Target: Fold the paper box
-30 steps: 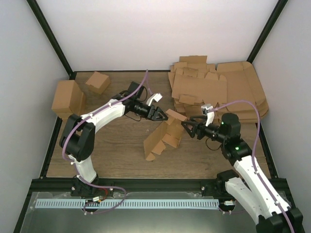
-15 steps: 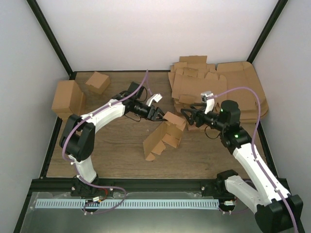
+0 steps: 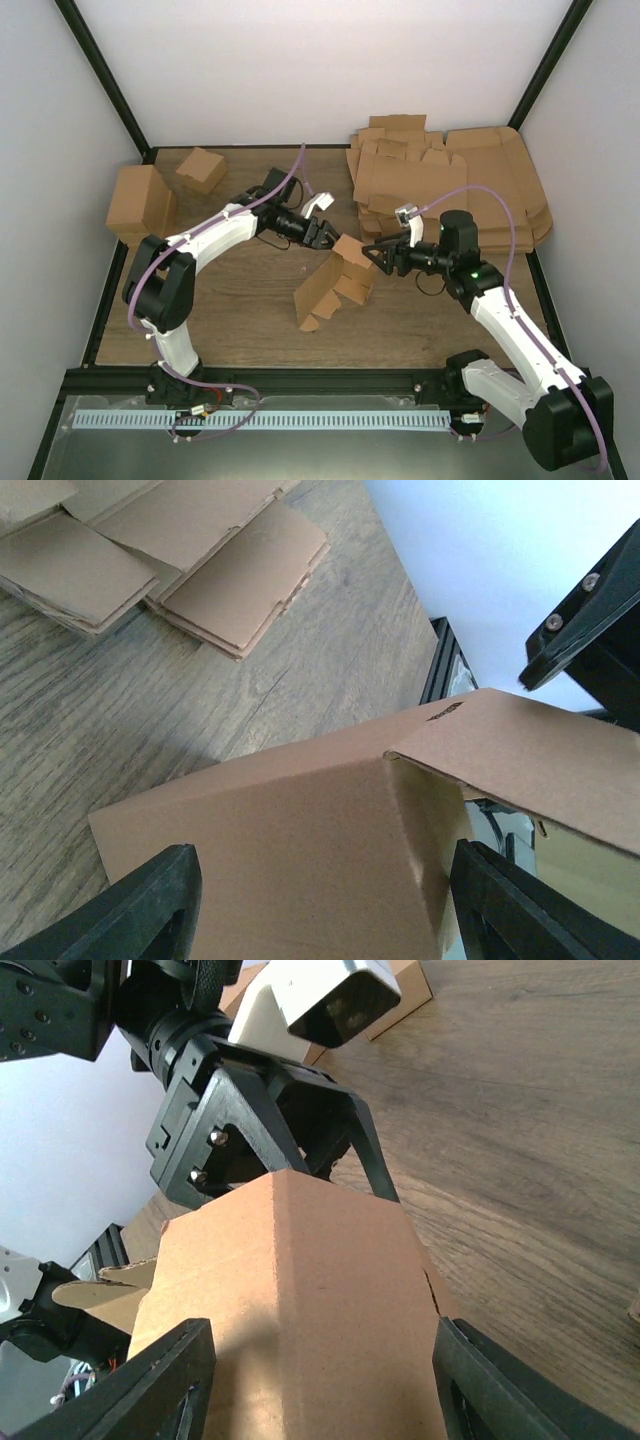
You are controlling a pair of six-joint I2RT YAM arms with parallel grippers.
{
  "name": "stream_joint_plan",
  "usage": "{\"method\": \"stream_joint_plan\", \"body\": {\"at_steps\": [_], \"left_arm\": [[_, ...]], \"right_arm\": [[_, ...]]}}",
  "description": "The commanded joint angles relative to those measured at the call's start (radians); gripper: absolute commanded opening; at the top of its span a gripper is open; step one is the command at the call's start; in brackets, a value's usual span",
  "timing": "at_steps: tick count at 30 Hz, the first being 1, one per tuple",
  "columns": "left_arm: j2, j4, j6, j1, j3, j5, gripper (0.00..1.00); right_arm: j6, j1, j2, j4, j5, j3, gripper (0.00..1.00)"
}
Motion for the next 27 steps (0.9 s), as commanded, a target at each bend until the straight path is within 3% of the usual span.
{"method": "stream_joint_plan", "body": {"at_steps": [1, 11, 19, 27], "left_arm": [[0.008, -0.003, 0.031, -0.002, 0.045, 0.016, 0.71], [-0.112, -0.052, 0.023, 0.0, 0.1, -0.134, 0.83], [-0.267, -0.221, 0.199, -0.01, 0.096, -0.306, 0.9], [-0.436, -0.202, 0.391, -0.103, -0.026, -0.557, 0.91]], "right_arm": [[0.0, 0.02, -0.001, 0.004, -0.004, -0.015, 0.63], [0.004, 0.033, -0.016, -0.004, 0.05, -0.023, 0.63], [-0.01, 0.04, 0.007, -0.027, 0.056, 0.007, 0.64], [-0.035, 0.062, 0.038, -0.067, 0.084, 0.053, 0.65]]}}
